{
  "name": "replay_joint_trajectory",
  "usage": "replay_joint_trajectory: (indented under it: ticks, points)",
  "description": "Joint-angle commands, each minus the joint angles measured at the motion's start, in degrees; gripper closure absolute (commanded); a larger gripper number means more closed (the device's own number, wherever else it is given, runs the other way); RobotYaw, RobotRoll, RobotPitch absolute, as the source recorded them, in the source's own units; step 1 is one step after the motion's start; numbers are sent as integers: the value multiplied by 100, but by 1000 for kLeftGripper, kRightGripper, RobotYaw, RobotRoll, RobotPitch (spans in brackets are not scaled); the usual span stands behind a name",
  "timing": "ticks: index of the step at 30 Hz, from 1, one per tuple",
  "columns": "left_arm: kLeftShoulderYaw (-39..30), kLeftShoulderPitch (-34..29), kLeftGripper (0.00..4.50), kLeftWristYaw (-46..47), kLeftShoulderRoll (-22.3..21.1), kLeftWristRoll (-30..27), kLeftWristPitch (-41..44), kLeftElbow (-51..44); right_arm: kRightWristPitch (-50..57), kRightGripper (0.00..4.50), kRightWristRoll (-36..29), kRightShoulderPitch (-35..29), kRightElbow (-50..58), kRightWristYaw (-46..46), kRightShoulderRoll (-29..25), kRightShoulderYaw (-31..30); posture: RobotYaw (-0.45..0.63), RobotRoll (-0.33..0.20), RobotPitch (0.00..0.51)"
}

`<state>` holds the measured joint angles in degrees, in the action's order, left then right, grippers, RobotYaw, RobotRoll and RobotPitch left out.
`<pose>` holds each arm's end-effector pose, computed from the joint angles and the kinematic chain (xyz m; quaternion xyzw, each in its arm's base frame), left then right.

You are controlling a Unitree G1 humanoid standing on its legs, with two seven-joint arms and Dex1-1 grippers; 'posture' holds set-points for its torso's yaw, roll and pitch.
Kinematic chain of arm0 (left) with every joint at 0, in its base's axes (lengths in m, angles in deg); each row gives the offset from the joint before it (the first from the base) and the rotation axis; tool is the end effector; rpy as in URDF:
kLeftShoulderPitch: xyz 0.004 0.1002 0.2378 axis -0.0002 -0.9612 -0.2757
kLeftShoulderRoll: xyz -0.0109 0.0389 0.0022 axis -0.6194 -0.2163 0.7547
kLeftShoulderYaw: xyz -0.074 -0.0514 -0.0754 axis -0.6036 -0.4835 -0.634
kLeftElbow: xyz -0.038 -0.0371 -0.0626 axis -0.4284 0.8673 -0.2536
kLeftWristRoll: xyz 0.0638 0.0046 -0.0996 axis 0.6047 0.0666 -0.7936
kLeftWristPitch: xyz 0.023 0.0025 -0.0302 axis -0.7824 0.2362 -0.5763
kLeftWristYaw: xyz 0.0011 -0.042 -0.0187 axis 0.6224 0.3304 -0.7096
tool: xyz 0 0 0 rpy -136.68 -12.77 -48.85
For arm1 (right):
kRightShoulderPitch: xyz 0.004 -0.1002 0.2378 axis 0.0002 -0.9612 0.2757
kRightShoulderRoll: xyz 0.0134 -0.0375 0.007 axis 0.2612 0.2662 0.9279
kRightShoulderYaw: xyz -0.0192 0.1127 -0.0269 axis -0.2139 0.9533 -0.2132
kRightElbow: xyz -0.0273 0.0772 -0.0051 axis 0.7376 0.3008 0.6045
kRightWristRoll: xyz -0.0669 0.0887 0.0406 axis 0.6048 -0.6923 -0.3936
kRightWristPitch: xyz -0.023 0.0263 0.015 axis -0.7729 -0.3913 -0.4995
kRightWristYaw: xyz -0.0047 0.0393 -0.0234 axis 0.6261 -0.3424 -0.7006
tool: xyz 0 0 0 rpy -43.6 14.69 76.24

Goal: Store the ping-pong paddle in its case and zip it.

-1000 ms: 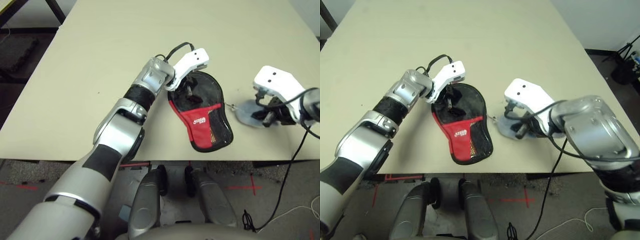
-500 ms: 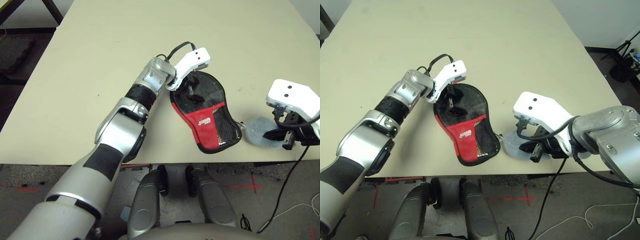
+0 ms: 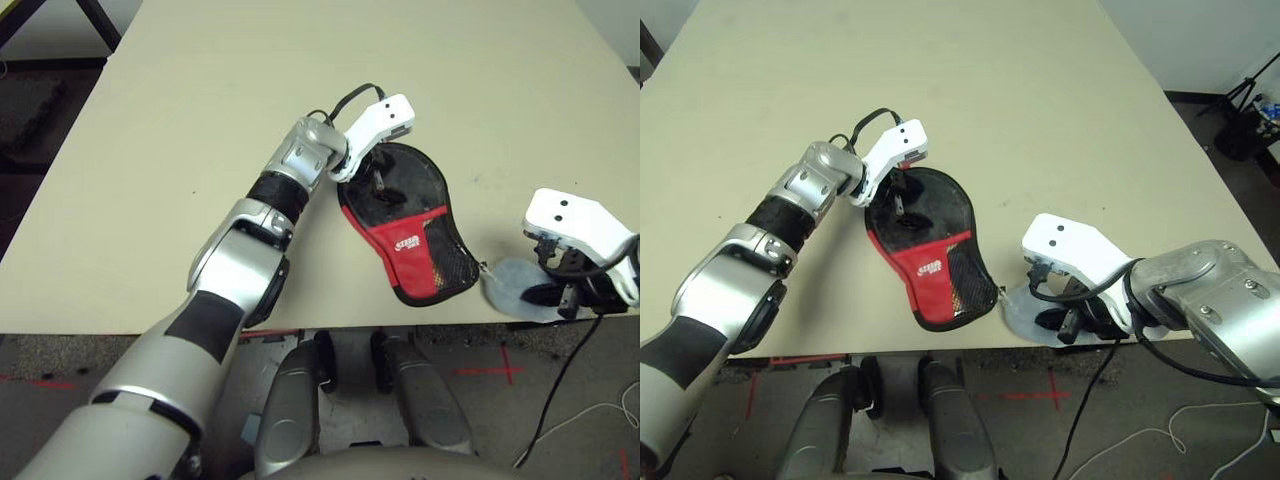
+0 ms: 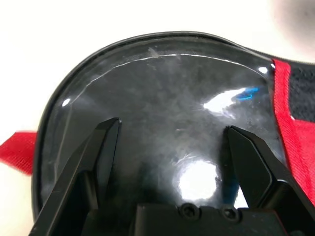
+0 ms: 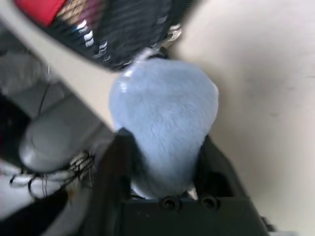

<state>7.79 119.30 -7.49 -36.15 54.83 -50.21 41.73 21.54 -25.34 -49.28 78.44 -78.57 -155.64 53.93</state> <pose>0.3988 0.1022 0.2094 0.2490 0.1808 -0.5183 0.7979 0.2150 -0.2466 0.2420 -0.2146 0.4354 0.3548 0.7991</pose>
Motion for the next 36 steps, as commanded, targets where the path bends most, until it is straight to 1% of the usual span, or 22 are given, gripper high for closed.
replay_joint_trajectory:
  ticks: [1, 4, 5, 6, 8, 10, 11, 14, 16, 17, 20, 23, 26, 28, 31, 36]
  points:
    - [-424, -428, 0, 222, -297, -361, 920, -943, 44, 1413, -165, 228, -430, 131, 258, 383, -231, 0, 265]
    - [-1010, -728, 0, 624, -551, -764, 1640, -2009, 228, 572, -239, 714, -1078, 277, 627, 745, -193, 0, 260]
    - [-1190, -827, 0, 783, -631, -865, 1745, -2304, 279, 251, -217, 937, -1381, 398, 831, 901, -179, 0, 257]
    - [-1342, -906, 0, 956, -677, -942, 1834, -2515, 285, 34, -180, 1103, -1627, 515, 988, 1015, -174, 0, 257]
    - [-1663, -1040, 0, 1366, -739, -1083, 1842, -2787, 115, 34, -49, 1327, -2052, 753, 1210, 1151, -157, 0, 256]
    - [-2104, -1117, 0, 1861, -749, -1243, 1771, -2867, -236, 34, 167, 1468, -2499, 1087, 1464, 1291, -141, 0, 257]
    - [-2335, -1165, 0, 2174, -754, -1282, 1561, -2836, -552, 34, 352, 1534, -2795, 1369, 1670, 1400, -131, 0, 258]
    - [-2824, -1408, 0, 2905, -782, -1365, 925, -2729, -1929, 34, 928, 1566, -3584, 2166, 2251, 1645, -115, 0, 261]
    - [-2957, -1710, 0, 3228, -849, -1343, 500, -2715, -3201, 34, 1328, 1544, -4063, 2752, 2679, 1834, -113, 0, 265]
    - [-3000, -1821, 0, 3370, -841, -1353, 300, -2708, -3747, 34, 1487, 1530, -4259, 2901, 2800, 1865, -108, 0, 272]
    - [-3109, -2216, 0, 3731, -850, -1360, -187, -2664, -4919, 34, 1617, 1524, -4745, 3444, 3332, 2189, -104, 0, 281]
    - [-3199, -2665, 0, 4099, -861, -1328, -749, -2565, -6062, 34, 1904, 1345, -5236, 3938, 3690, 2272, -94, 0, 294]
    - [-3225, -2959, 0, 4423, -884, -1298, -1205, -2431, -6913, 34, 2239, 1242, -5598, 4068, 3710, 2118, -81, 0, 303]
    - [-3250, -3108, 0, 4601, -938, -1280, -1446, -2338, -7154, 34, 2386, 1203, -5734, 4291, 3695, 2152, -75, 0, 303]
    - [-3306, -3316, 0, 4756, -1033, -1316, -1662, -2142, -7218, 34, 2504, 1052, -5806, 4654, 3696, 2275, -75, 0, 303]
    - [-3213, -3346, 0, 4778, -1059, -1391, -1841, -1821, -7320, 34, 2498, 780, -5755, 5081, 3693, 2518, -93, 0, 292]
